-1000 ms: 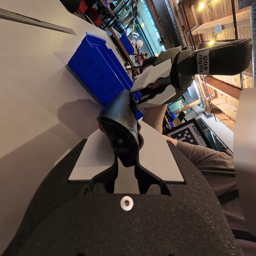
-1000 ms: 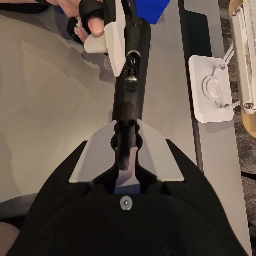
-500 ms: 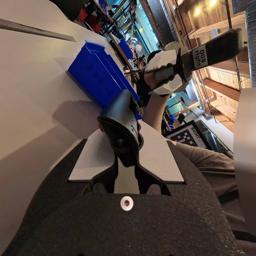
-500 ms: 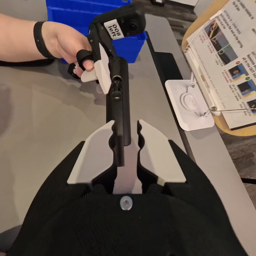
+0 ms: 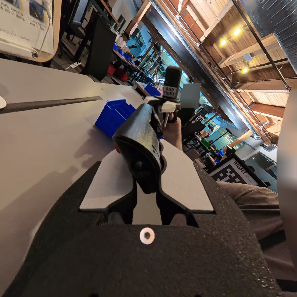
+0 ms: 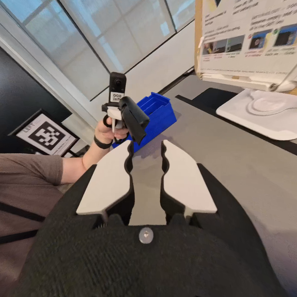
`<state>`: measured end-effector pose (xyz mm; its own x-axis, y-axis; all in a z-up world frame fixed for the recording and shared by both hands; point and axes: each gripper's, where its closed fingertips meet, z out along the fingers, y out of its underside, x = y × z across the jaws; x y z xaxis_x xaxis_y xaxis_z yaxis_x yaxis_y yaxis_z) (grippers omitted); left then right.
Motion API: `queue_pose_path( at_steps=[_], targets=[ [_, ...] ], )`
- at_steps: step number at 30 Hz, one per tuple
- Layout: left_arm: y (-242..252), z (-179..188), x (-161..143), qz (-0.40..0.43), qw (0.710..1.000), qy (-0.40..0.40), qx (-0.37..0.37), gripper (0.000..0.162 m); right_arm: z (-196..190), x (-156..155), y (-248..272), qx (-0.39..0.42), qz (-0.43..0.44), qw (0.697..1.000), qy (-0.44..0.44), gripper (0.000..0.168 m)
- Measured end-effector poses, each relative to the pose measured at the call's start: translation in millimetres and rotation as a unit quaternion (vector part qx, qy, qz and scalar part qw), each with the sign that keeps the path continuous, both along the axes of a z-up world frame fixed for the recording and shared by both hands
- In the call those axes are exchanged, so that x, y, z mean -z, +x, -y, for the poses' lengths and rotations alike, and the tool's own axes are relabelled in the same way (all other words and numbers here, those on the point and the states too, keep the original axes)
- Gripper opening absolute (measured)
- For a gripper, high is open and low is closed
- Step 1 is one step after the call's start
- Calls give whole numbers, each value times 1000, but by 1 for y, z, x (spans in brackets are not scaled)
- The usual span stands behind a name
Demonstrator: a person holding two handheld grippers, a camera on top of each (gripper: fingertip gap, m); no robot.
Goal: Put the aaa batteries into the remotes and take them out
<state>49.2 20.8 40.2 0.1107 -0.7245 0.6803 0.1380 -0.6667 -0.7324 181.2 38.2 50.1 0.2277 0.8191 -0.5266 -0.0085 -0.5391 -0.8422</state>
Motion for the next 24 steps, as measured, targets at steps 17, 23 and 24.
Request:
queue_pose_path(
  at_steps=[17, 23, 24],
  targets=[
    [0, 5, -7, -14, 1000, 24, -2, 24, 9, -7, -15, -45, -71, 995, -50, 20],
    [0, 6, -6, -16, 1000, 25, 0, 24, 11, -4, -18, -57, -70, 994, -60, 16],
    [0, 6, -6, -16, 1000, 25, 0, 24, 12, -3, -19, -60, -69, 994, -62, 15]
  ],
)
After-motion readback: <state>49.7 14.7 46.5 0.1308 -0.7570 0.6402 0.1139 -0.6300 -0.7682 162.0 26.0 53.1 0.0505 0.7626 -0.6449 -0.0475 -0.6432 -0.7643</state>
